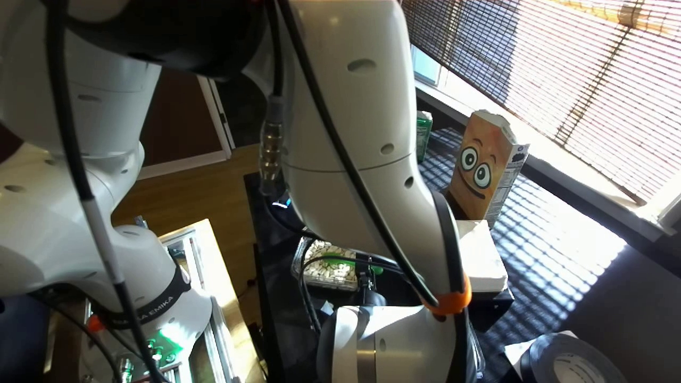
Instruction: Scoop up some seeds out of the lunch box and put them on the lid
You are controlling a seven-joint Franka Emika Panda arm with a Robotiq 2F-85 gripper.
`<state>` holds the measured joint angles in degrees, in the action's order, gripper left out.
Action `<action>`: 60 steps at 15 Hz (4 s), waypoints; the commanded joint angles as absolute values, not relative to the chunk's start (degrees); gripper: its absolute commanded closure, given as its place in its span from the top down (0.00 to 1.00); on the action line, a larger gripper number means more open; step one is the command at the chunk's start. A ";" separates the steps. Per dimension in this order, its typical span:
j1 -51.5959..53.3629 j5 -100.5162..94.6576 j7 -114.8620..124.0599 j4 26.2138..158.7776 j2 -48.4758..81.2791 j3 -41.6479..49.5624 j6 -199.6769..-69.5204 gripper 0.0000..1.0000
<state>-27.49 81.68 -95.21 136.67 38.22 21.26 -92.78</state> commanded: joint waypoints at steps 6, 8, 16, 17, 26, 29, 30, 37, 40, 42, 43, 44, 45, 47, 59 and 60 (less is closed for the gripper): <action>-26.41 85.89 -98.28 139.50 37.26 21.44 -90.81 0.86; -26.42 85.96 -98.40 139.49 37.49 21.34 -90.18 0.82; -25.24 88.41 -98.09 138.24 39.12 20.87 -90.65 0.68; -25.12 88.57 -98.06 138.23 39.14 20.89 -90.66 0.59; -24.89 90.37 -97.92 138.13 39.77 21.06 -90.68 0.10; -25.04 90.32 -98.02 137.98 39.84 21.13 -90.43 0.03; -25.50 89.55 -99.23 137.85 39.39 21.42 -89.50 0.03; -24.70 79.57 -115.93 140.15 34.70 25.05 -89.21 0.03; -25.19 78.91 -122.53 141.57 32.30 24.62 -88.45 0.03; -24.91 80.26 -125.48 142.65 30.42 24.08 -88.09 0.03; -24.65 80.69 -126.94 143.00 29.63 23.87 -88.09 0.03; -24.38 81.21 -128.76 143.26 29.07 23.63 -88.44 0.03; -24.23 81.39 -129.89 143.27 28.70 23.43 -88.49 0.03; -23.77 81.94 -132.30 143.16 27.81 23.11 -88.89 0.03; -19.47 87.11 -136.46 142.72 28.61 21.99 -99.30 0.03; -19.38 87.20 -134.95 143.08 28.54 21.95 -99.53 0.03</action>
<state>-20.85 85.14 -137.37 141.64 28.38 22.46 -95.53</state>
